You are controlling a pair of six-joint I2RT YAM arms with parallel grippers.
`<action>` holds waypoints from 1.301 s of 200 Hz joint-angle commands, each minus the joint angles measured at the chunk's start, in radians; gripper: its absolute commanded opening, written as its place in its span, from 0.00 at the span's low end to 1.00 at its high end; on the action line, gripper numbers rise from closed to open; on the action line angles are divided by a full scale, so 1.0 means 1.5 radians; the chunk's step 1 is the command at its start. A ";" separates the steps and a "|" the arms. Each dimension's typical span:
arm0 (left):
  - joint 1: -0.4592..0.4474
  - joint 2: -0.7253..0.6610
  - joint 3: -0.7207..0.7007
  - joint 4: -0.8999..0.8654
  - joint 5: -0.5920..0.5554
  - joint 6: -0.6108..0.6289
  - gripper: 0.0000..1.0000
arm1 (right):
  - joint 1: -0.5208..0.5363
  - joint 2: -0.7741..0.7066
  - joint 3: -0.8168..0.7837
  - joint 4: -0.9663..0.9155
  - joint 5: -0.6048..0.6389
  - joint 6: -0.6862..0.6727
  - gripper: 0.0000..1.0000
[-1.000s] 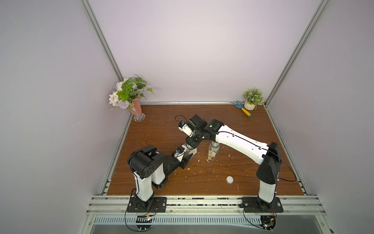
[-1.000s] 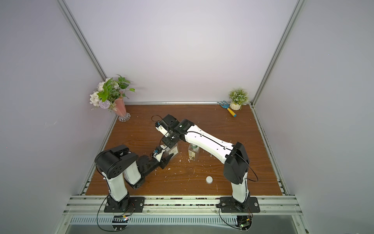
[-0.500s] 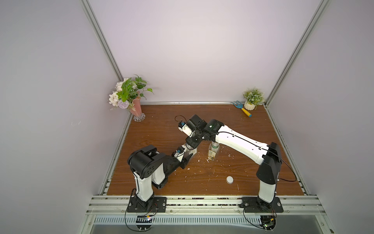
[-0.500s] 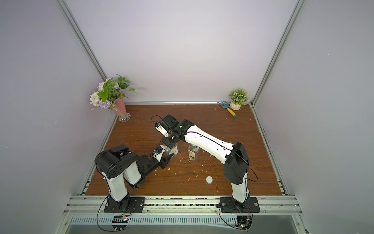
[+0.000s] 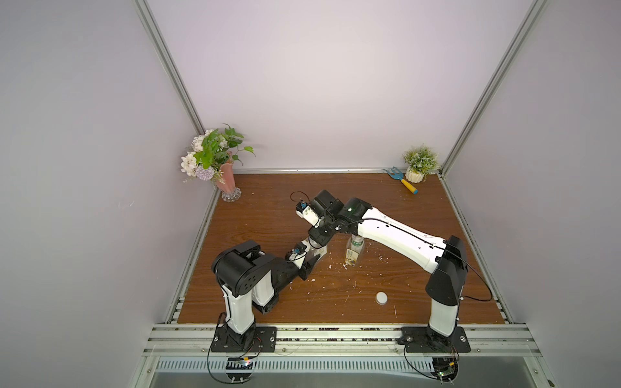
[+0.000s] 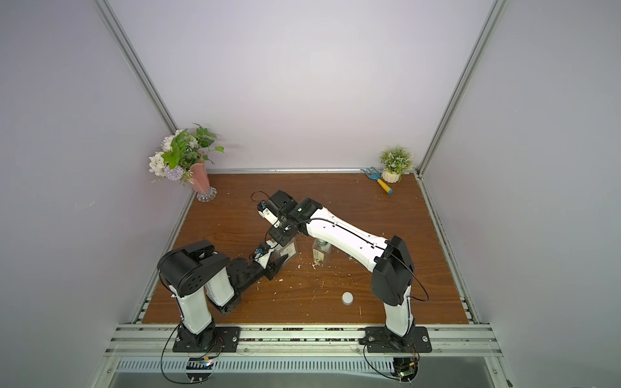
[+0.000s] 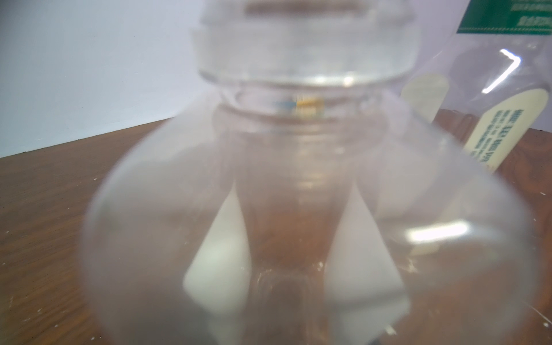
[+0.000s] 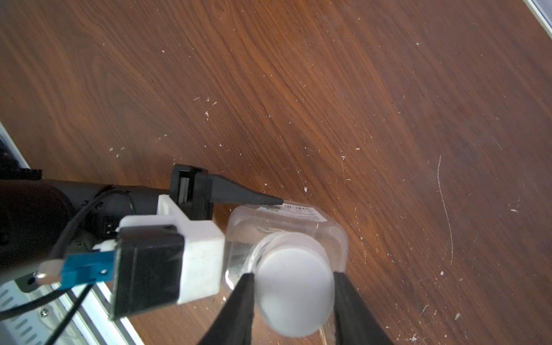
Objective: Screw on the bottle caps
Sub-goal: Screw the bottle cap onto the plastic bottle.
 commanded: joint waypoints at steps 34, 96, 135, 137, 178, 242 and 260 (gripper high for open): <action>-0.011 0.011 0.006 0.061 -0.001 0.015 0.33 | 0.013 -0.006 0.003 -0.052 -0.006 0.002 0.44; -0.011 0.010 0.011 0.051 0.000 0.016 0.33 | 0.017 -0.014 -0.003 -0.049 -0.020 0.004 0.43; -0.012 0.009 0.011 0.051 -0.001 0.015 0.33 | 0.017 -0.013 -0.004 -0.044 -0.023 0.004 0.43; -0.012 0.009 0.011 0.050 0.000 0.017 0.33 | 0.017 -0.013 -0.004 -0.044 -0.023 0.004 0.43; -0.013 0.009 0.010 0.050 -0.004 0.018 0.33 | 0.017 -0.018 -0.026 -0.039 -0.001 0.003 0.43; -0.014 0.011 0.010 0.050 -0.007 0.018 0.33 | 0.018 -0.026 -0.043 -0.014 0.028 0.007 0.46; -0.014 0.012 0.011 0.050 -0.007 0.019 0.33 | 0.018 -0.027 -0.041 -0.010 0.025 0.007 0.47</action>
